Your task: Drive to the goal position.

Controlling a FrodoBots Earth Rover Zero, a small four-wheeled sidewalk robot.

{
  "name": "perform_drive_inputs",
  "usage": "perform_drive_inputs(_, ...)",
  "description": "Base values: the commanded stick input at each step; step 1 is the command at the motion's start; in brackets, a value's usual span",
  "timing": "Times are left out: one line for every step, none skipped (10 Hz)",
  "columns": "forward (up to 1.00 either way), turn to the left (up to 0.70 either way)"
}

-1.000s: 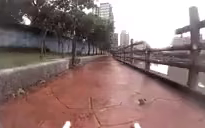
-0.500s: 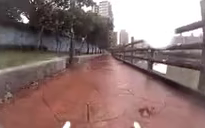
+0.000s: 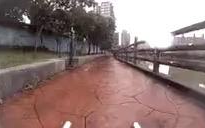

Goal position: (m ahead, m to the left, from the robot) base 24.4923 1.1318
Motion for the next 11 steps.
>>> perform_drive_inputs(0.50, 0.00)
perform_drive_inputs(0.50, 0.00)
perform_drive_inputs(0.50, 0.00)
perform_drive_inputs(0.50, 0.00)
perform_drive_inputs(0.50, 0.00)
perform_drive_inputs(0.50, 0.00)
perform_drive_inputs(0.50, 0.00)
perform_drive_inputs(0.50, 0.00)
perform_drive_inputs(0.50, 0.00)
perform_drive_inputs(0.50, 0.00)
perform_drive_inputs(0.50, 0.00)
